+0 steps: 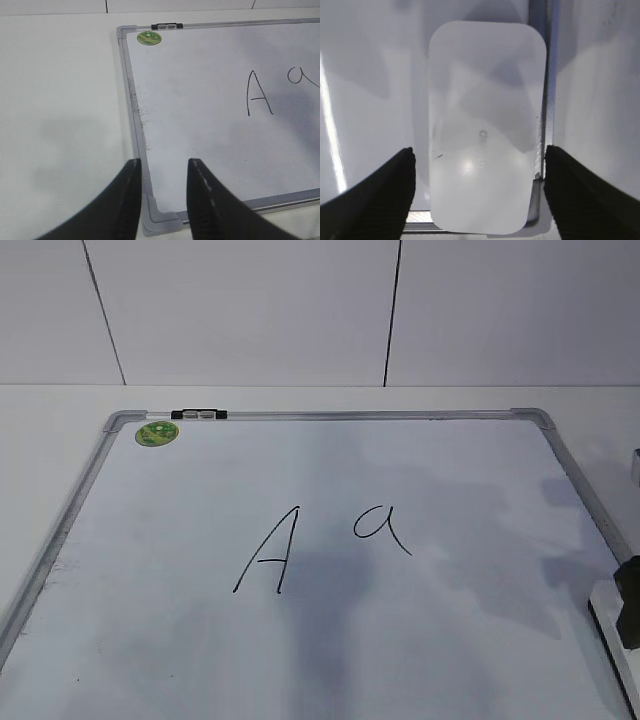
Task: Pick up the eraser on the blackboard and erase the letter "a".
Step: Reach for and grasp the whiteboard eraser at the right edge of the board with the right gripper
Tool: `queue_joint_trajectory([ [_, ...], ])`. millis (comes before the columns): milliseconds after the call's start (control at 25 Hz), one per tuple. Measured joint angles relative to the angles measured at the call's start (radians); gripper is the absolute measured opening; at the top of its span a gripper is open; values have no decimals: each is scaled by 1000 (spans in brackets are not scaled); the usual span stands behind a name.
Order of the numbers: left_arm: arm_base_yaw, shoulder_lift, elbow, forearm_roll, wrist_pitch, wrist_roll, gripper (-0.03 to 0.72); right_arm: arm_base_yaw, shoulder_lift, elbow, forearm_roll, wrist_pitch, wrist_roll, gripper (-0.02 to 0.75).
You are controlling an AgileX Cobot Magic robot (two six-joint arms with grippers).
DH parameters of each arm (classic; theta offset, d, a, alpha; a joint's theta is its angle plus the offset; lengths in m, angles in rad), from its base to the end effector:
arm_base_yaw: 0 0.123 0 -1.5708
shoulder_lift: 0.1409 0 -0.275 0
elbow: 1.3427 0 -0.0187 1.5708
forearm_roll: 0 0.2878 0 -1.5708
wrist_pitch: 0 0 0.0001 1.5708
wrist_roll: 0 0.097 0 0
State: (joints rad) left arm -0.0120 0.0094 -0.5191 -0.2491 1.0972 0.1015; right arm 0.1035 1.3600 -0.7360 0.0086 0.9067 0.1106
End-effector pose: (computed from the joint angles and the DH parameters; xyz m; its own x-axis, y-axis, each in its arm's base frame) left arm 0.0389 -0.0218 0.2970 -0.4712 -0.0080 -0.8820 0.1990 0.9732 -0.1151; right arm 0.2485 0.0265 0.1700 -0.9920 0.0132 -0.1253 0.0106 0.9997 0.0213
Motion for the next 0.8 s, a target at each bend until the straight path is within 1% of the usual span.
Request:
queue_joint_trajectory([
  [120,0,0,0,0,0,0,235,2,0,4,-9,0,-31,659],
  [200,0,0,0,0,0,0,235,2,2,5,-9,0,-40,667],
  [560,0,0,0,-2,0,0,235,4,62,5,24,-10,-25,669],
  [800,0,0,0,-2,0,0,235,4,83,1,9,-16,10,669],
])
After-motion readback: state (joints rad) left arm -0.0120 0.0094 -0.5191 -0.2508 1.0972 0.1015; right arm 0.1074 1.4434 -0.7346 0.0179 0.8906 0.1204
